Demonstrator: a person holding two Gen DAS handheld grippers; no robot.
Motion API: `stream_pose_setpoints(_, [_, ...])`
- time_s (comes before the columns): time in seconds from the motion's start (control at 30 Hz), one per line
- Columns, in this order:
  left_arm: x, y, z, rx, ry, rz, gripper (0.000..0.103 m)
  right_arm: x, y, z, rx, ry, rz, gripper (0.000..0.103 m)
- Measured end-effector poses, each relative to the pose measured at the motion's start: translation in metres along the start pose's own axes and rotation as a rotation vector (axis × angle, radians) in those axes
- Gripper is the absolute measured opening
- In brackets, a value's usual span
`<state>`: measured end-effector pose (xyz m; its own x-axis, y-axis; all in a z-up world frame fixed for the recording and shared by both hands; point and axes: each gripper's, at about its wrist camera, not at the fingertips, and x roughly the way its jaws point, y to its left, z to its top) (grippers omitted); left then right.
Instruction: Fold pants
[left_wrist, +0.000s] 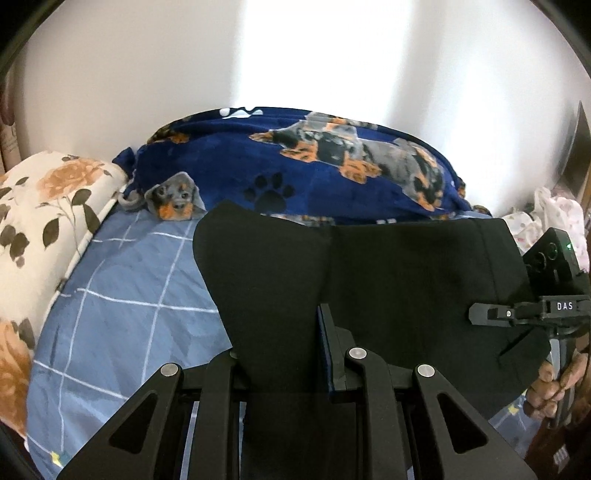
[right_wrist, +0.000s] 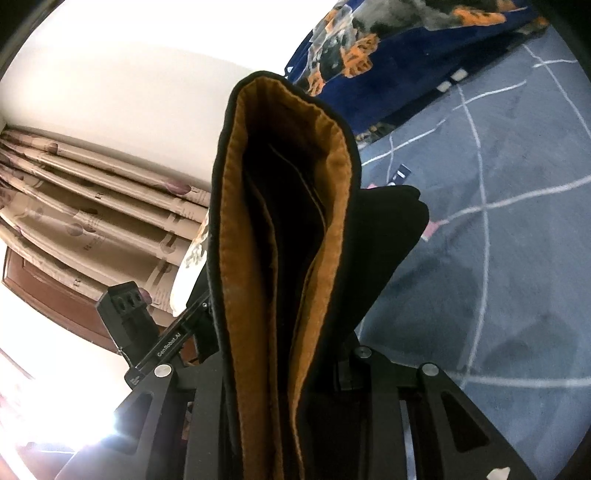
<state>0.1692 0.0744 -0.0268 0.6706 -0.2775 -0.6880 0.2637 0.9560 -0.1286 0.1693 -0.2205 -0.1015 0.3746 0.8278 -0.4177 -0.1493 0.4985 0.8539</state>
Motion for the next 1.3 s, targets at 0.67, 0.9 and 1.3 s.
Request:
stream_pose_setpoints(0.67, [0.080,0.042,0.036,-0.021,0.019,0.075,0.021,0.050,-0.020,0.067,-0.049,0.010,-0.029,0.024])
stream_pose_setpoints(0.9, [0.106,0.056,0.039,-0.035,0.041,0.088,0.021,0.063,-0.033,0.078,-0.044,0.012,-0.037,0.024])
stream_pose_setpoints(1.3, [0.135,0.071,0.028,-0.056,0.073,0.097,0.022,0.071,-0.062,0.086,0.002,0.009,-0.043,0.024])
